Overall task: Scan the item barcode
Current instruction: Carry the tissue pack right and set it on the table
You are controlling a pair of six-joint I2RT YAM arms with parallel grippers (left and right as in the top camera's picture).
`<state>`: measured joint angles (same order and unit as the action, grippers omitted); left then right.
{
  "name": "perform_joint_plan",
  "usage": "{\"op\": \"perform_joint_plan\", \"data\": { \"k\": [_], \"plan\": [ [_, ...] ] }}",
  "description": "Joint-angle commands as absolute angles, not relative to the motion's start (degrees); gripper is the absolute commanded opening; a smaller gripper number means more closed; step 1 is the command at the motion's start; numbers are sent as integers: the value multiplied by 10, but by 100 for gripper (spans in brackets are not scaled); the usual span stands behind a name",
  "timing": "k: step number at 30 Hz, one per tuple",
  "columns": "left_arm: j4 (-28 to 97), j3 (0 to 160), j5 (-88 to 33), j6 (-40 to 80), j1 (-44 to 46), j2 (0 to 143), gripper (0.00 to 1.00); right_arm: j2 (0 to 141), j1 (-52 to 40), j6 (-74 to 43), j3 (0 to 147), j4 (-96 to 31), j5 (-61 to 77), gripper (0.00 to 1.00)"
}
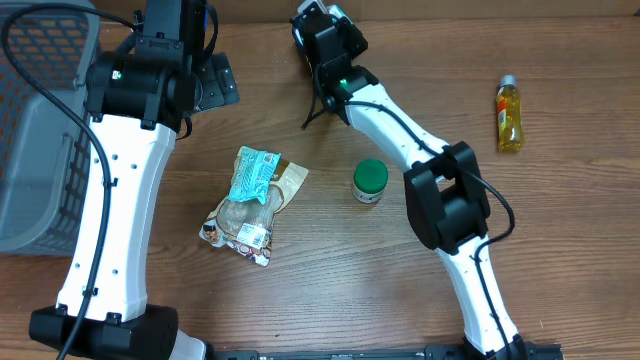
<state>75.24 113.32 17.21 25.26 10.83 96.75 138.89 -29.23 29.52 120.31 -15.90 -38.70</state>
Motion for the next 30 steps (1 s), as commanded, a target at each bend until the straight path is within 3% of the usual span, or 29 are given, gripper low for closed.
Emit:
{"op": "perform_joint_plan", "data": {
  "k": [1,6,11,19,30],
  "plan": [
    [752,1145,180,244,109,955,100,1268,-282,197,1217,-206,-408,4],
    [752,1145,180,244,109,955,99,1174,-246,50,1217,-376,-364,4],
    [752,1145,180,244,109,955,100,1102,-165,-60,1217,-600,-204,4],
    [752,1145,180,244,109,955,100,1108,5,-79,1186,-835,-23,5],
    [752,1145,180,244,109,955,100,1112,187,-138,967,-809,-12,5]
  ]
}}
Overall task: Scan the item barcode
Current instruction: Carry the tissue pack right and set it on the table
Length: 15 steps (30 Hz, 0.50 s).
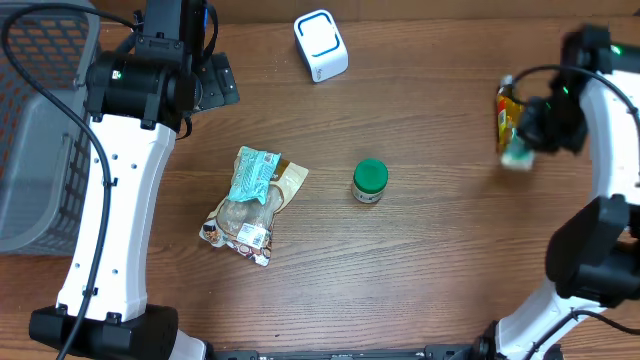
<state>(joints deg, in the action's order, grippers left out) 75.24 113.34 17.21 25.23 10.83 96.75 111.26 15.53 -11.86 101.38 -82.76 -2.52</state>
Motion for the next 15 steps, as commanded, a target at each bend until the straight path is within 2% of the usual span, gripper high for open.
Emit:
{"op": "perform_joint_plan", "data": {
  "k": [1,5,8,10,12,13,15],
  "plan": [
    [752,1145,180,244,109,955,100,1112,196,-137,955,-801,-12,5],
    [752,1145,180,244,109,955,100,1112,235,-138,899,-750,-12,5],
    [752,1145,180,244,109,955,100,1113,251,-138,885,-716,-12,13],
    [752,1145,180,244,109,955,100,1113,257,-137,885,-710,-11,22],
    [752,1145,180,244,109,955,100,1112,258,-138,885,-710,-11,44],
    [752,1145,180,244,109,955,100,1112,258,-138,885,-709,-11,51],
    [752,1145,180,244,109,955,100,1112,258,-138,885,-708,-11,89]
  ]
}}
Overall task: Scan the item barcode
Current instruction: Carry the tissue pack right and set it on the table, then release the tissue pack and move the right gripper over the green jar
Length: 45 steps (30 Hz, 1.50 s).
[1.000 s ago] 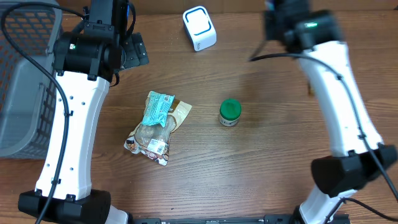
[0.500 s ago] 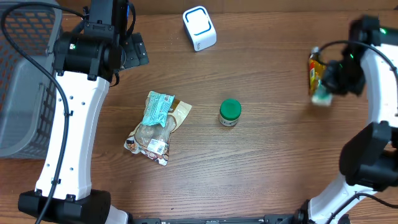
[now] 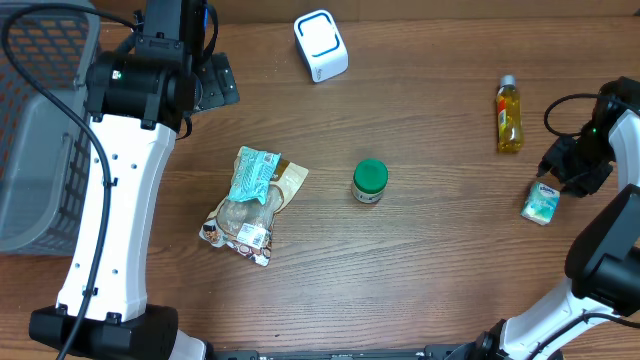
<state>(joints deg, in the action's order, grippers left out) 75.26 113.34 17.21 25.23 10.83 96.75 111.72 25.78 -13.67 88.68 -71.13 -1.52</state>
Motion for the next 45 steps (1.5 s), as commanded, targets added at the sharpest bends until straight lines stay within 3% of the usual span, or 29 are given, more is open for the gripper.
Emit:
{"op": "perform_joint_plan", "data": {
  "k": [1,7,17,34,45],
  "plan": [
    [752,1145,180,244,109,955,100,1112,257,-137,885,-708,-11,99],
    [752,1145,180,244,109,955,100,1112,256,-149,900,-727,-11,100],
    [752,1145,180,244,109,955,99,1069,218,-163,1058,-868,5,100],
    [752,1145,180,244,109,955,99,1011,-119,-163,1065,-857,33,97],
    [752,1145,180,244,109,955,100,1011,-236,-166,1065,-800,42,100]
  ]
}}
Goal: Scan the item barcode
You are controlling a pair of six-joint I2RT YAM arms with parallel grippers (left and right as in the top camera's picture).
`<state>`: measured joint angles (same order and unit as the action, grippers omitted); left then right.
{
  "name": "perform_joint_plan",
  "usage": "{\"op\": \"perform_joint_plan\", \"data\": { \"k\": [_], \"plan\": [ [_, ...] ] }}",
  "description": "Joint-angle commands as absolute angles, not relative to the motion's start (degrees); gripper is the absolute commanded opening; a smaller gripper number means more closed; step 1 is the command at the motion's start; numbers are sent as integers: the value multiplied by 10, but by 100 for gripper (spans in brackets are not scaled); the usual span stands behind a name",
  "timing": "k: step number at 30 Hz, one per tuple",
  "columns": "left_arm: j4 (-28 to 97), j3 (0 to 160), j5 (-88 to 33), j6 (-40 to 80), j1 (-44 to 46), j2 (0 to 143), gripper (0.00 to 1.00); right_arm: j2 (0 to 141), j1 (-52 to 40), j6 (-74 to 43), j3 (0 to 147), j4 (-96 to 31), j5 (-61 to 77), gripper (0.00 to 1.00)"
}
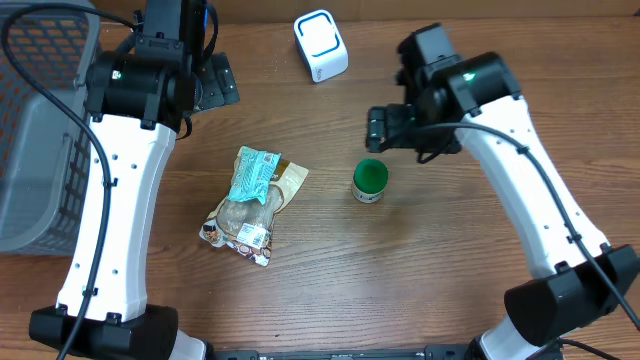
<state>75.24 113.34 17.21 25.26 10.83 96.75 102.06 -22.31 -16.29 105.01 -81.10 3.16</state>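
A small jar with a green lid (370,181) stands upright at the table's middle. Just behind it hangs my right gripper (377,130), apart from the jar, apparently open with nothing seen in it. The white barcode scanner (320,45) sits at the back centre. Two snack bags (252,203) lie overlapping left of the jar. My left gripper (216,86) stays at the back left, away from every item; its jaws do not show clearly.
A grey basket (40,130) fills the left edge. My right arm (530,190) crosses the right half of the table and covers that side. The left arm's white link (110,220) runs down the left side.
My right gripper has moved from the far right edge, beside a small teal packet, to just behind the green-lidded jar. The arm now covers the packet and the yellow bottle. The left arm is unchanged.
My right gripper was first at the back, over the white scanner. Then it was at the far right by a yellow bottle with a teal packet in it. After that the packet lay on the table beside it. Now the gripper hangs by the jar.
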Motion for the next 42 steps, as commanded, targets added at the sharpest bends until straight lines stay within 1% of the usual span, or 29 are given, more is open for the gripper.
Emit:
{"op": "perform_joint_plan", "data": {
  "k": [1,14,18,28,42],
  "plan": [
    [752,1145,180,244,109,955,100,1011,-239,-166,1065,-798,48,100],
    [752,1145,180,244,109,955,100,1012,-241,-168,1065,-798,61,100],
    [752,1145,180,244,109,955,100,1018,-241,-196,1056,-800,61,100],
    [752,1145,180,244,109,955,99,1018,-241,-197,1006,-778,54,100],
    [752,1145,180,244,109,955,100,1018,-241,-197,997,-747,52,100]
  ]
}}
